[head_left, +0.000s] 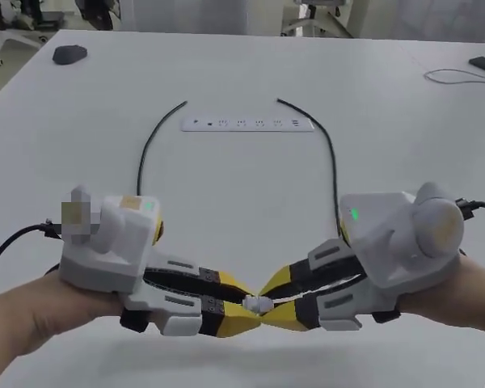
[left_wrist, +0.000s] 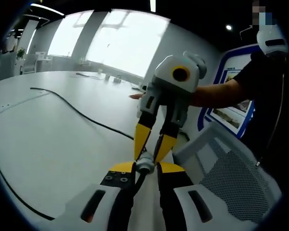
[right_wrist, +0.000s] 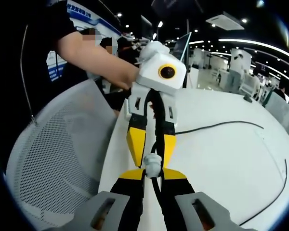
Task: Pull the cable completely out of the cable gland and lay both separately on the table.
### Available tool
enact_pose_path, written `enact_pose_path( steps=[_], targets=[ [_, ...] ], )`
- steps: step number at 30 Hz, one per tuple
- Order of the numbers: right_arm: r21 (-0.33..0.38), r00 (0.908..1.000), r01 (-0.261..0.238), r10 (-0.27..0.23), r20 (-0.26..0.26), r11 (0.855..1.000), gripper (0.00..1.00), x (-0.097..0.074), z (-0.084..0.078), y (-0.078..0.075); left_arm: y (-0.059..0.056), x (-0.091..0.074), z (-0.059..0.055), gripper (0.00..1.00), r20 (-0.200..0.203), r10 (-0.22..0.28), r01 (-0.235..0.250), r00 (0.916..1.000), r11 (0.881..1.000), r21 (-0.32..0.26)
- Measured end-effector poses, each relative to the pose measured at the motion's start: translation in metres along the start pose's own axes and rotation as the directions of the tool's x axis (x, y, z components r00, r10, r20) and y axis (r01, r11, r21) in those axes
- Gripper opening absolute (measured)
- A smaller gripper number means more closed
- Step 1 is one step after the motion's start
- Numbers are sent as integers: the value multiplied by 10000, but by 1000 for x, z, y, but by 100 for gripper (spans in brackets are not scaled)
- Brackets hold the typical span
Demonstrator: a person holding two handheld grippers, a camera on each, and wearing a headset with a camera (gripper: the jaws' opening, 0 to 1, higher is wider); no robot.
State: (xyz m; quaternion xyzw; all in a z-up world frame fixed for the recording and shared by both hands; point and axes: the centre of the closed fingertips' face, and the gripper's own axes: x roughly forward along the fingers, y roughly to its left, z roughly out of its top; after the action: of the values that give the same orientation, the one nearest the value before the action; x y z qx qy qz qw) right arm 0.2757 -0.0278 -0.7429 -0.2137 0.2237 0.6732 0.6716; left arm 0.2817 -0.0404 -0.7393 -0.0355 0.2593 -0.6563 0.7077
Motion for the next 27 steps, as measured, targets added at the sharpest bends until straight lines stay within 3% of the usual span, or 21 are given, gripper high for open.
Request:
enact_pose_path(
  steps=[27],
  targets=[
    [56, 9999, -10, 9, 167, 10000, 7, -5, 5, 5, -7, -3, 3, 16, -146, -62, 67, 9999, 9995, 312]
  ],
)
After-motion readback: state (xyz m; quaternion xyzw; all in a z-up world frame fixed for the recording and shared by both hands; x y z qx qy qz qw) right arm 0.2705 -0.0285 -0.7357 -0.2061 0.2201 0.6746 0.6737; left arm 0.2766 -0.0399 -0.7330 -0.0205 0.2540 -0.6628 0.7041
